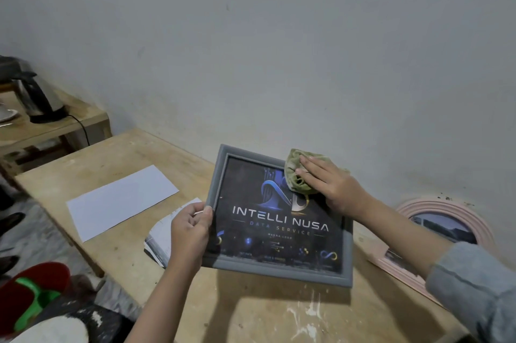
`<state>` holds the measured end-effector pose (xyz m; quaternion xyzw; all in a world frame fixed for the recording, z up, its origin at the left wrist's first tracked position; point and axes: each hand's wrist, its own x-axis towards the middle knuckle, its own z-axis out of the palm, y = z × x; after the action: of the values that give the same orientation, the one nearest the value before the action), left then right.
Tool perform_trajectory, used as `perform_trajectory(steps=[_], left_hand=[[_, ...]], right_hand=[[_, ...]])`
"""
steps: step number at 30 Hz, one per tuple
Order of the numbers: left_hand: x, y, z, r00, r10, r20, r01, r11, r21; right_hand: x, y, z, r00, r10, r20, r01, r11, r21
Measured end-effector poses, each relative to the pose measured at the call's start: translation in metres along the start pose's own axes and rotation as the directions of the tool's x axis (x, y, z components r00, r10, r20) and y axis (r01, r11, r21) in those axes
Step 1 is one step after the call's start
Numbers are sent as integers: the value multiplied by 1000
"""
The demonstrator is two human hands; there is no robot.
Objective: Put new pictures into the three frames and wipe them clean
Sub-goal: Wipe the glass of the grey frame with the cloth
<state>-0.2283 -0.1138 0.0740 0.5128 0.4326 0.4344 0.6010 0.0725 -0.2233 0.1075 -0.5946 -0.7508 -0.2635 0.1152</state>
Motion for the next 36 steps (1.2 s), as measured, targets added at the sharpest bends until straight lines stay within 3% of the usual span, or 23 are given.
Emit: perform_trajectory(steps=[12,20,26,36], left_hand=[[18,18,-18,999,31,-40,-33,998,-62],[15,17,-18,998,22,-59,-25,998,-50],[10,18,-20,994,14,-109,-18,999,-38],[14,20,-21,979,-6,-202,1,1000,-22]], right_hand=[[-39,44,-12,974,203,102,-190,974,-123],[-43,30,-2,946,316,73,-316,949,-9],[-56,8,4,967,224,121,-219,974,-52],[-88,-29,25,936,162,313,-214,967,141]])
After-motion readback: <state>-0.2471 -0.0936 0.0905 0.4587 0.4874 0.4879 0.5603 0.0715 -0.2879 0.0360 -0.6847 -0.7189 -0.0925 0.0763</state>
